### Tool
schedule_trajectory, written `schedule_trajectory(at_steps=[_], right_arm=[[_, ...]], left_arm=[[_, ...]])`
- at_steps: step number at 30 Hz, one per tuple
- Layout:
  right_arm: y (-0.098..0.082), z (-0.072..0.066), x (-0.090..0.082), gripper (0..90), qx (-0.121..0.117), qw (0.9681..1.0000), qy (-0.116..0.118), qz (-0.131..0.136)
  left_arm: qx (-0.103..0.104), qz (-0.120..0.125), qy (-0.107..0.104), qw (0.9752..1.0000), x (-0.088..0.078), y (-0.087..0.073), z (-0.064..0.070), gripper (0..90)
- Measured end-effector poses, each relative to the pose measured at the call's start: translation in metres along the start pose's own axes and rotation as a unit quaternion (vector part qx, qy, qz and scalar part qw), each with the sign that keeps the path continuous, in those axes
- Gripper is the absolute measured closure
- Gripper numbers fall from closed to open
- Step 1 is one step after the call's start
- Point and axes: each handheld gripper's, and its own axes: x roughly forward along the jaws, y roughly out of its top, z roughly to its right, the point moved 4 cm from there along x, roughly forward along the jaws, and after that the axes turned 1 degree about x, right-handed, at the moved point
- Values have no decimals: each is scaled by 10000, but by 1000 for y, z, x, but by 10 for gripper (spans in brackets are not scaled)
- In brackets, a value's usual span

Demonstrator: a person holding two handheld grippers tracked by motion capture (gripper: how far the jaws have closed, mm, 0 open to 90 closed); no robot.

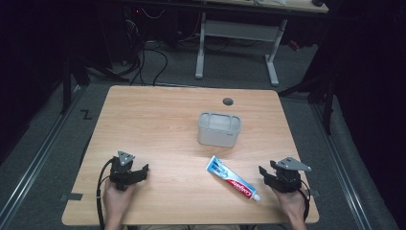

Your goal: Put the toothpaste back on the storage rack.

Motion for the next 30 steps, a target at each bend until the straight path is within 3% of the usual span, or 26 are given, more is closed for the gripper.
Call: schedule_trajectory(at_steps=[14,20,30], right_arm=[[18,-29,6,485,-494,9981,358,-57],[24,-36,9,488,-581,9972,460,-87],[33,-53,18,483,-806,9932,771,-334]], left_arm=[[-1,1,-1,10000,0,0,0,234],[-1,2,0,10000,0,0,0,234],[-1,2,-1,10000,0,0,0,234]])
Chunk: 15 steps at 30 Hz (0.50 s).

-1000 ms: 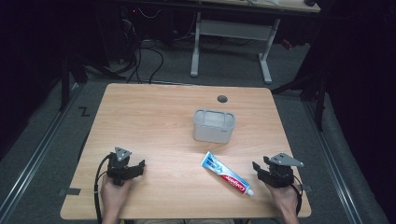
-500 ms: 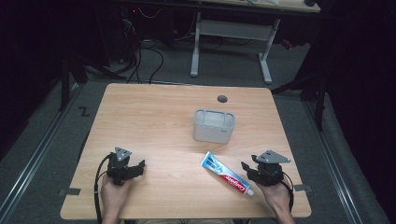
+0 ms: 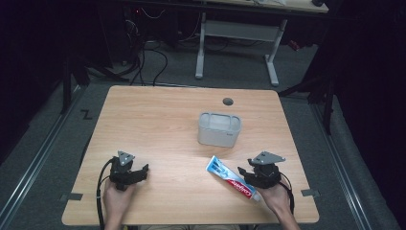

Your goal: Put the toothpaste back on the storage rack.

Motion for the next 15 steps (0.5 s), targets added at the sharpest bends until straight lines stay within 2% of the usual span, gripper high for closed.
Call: schedule_trajectory(at_steps=[10,15], right_arm=[[8,-9,10,481,-121,9989,333,-304],[14,-18,19,465,-275,9975,466,-463]], left_arm=[[-1,0,-1,10000,0,0,0,235],[-2,1,-1,10000,0,0,0,235]])
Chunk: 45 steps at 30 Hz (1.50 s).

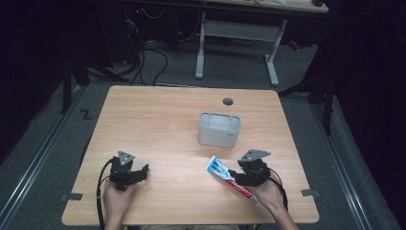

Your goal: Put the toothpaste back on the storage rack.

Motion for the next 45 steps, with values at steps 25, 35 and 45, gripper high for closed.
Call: schedule_trajectory(at_steps=[25,35,45], right_arm=[[19,-6,39,414,-62,9978,357,-561],[24,-5,46,411,31,9959,498,-753],[27,-6,49,414,35,9948,578,-840]], left_arm=[[1,-1,1,10000,0,0,0,234],[7,0,3,10000,0,0,0,233],[7,-1,3,10000,0,0,0,233]])
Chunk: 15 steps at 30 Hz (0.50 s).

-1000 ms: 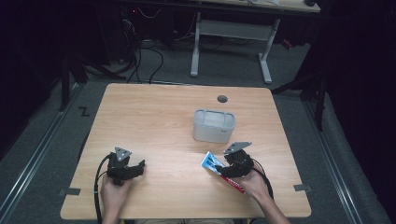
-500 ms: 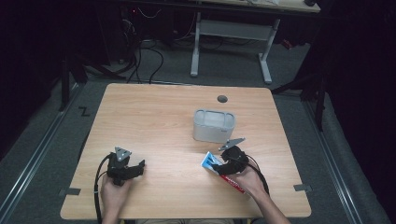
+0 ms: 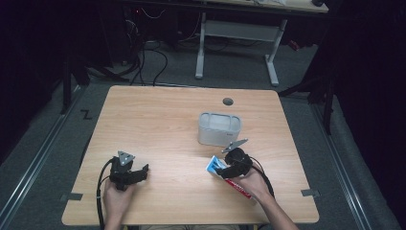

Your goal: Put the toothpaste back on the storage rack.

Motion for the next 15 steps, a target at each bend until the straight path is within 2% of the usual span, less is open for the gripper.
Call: schedule_trajectory(at_steps=[4,9,15], right_arm=[[0,-4,-2,410,-141,9999,-8,17],[-2,-10,6,399,-353,9990,-123,-238],[-3,-10,14,405,-349,9985,-154,-396]], left_arm=[[-1,1,0,10000,0,0,0,232],[-1,1,0,10000,0,0,0,232],[-1,1,0,10000,0,0,0,232]])
